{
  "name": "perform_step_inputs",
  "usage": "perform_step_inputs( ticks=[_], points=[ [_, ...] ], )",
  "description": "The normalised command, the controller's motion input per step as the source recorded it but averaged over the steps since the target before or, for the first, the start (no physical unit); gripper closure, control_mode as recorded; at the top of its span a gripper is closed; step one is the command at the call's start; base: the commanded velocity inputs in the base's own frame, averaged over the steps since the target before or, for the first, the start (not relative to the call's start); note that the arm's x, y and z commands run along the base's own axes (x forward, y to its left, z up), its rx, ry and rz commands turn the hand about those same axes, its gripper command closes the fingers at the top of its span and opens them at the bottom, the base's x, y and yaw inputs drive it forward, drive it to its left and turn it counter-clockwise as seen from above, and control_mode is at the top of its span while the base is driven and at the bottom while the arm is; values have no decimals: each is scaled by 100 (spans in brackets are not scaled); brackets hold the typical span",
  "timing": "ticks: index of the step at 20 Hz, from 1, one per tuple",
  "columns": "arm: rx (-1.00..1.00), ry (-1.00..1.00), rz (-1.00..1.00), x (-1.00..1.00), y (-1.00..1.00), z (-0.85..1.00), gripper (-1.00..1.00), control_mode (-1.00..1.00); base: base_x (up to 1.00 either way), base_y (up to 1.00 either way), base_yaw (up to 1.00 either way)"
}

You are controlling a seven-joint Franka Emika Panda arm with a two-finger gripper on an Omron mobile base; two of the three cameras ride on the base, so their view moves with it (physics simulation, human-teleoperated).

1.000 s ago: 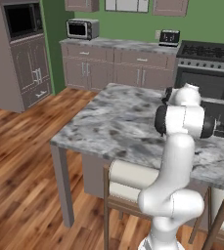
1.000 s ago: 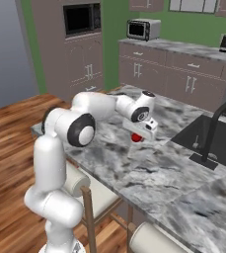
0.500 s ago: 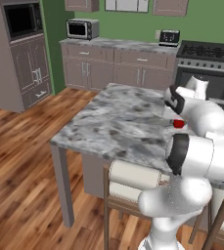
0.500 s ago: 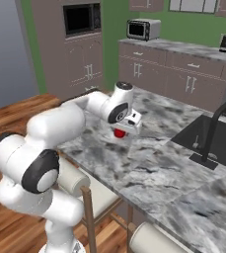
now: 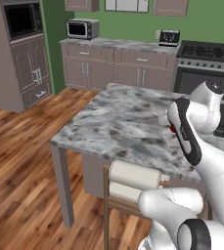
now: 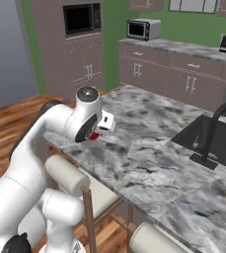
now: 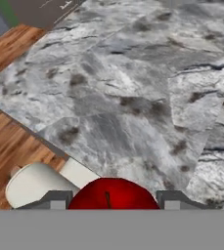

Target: Place the liquor on the top shelf of the fridge to keep it out of children's reach, and place the orange and apple on lower shelves for easy access.

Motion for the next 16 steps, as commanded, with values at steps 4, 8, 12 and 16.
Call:
perform_step_inputs(
  ticks=[4, 8, 12, 16],
  points=[
    [0, -22, 11, -100, 44, 89, 100, -100, 0, 0, 0],
    [-6, -12, 7, -100, 26, 98, 100, -100, 0, 0, 0],
    [-11, -9, 4, -100, 24, 100, 100, -100, 0, 0, 0],
    [-16, -1, 0, -91, 39, 88, 100, -100, 0, 0, 0]
  ],
)
